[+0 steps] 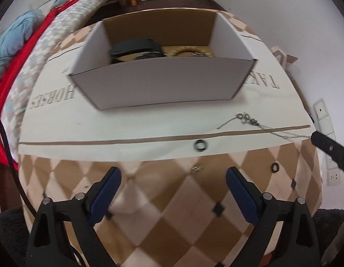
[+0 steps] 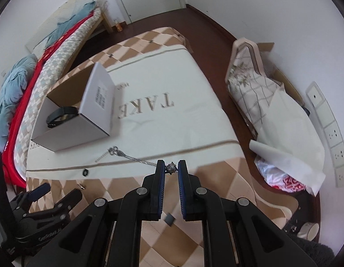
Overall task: Organize jewelry
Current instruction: 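Grasp the thin chain necklace with the right tool, then grasp the other end of the chain necklace with the left tool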
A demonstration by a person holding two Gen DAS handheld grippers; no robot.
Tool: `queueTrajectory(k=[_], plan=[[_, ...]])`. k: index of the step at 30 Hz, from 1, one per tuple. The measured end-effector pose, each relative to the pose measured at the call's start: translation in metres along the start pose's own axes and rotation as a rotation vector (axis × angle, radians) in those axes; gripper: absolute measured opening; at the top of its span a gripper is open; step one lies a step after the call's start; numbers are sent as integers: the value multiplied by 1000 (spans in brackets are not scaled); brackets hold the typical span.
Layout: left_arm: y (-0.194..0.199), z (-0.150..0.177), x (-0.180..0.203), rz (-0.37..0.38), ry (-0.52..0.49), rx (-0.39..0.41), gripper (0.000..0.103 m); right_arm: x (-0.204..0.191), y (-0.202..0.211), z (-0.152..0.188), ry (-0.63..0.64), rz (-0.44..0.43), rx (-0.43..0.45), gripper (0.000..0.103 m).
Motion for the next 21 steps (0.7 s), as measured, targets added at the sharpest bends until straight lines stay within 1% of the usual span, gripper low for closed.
queueTrajectory(k=[1, 2, 3, 4, 5, 6, 7, 8, 14, 21], plan=[[-3, -1, 4, 2, -8, -3, 86, 2, -1, 1, -3, 1, -3, 12], [-5, -1, 6, 9, -10, -6, 76, 3, -1, 3, -4, 4, -4, 12], [-7, 0, 9, 14, -12, -12, 69, 5, -1, 3, -6, 7, -5, 12], [-10, 0, 10, 15, -14, -21, 51, 6, -1, 4, -9, 6, -6, 12], [-11, 0, 10, 12, -17, -21, 37, 6, -1, 4, -8, 7, -7, 12], [-9, -2, 10, 4, -26, -5, 31, 6, -1, 3, -6, 8, -6, 12], [-9, -2, 10, 20, -24, -3, 13, 6, 0, 3, -5, 6, -5, 12], [-8, -4, 8, 33, -19, 4, 6, 5, 1, 2, -4, 2, -3, 12], [8, -7, -15, 82, 43, 24, 6, -8, 17, -8, 10, -33, 25, 12], [43, -13, -45, 80, 77, 64, 6, -33, 52, -24, 33, -108, 84, 12]])
Point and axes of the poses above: each gripper's, at about its wrist camera, not at the fingertips, and y roughly against the way its jaws point, x to its right, z to its underside, the point moved 10 cm from there along -y, roughly the way its jaws point, and after that the axes turned 10 degrees about z, right-handed, at the moved point
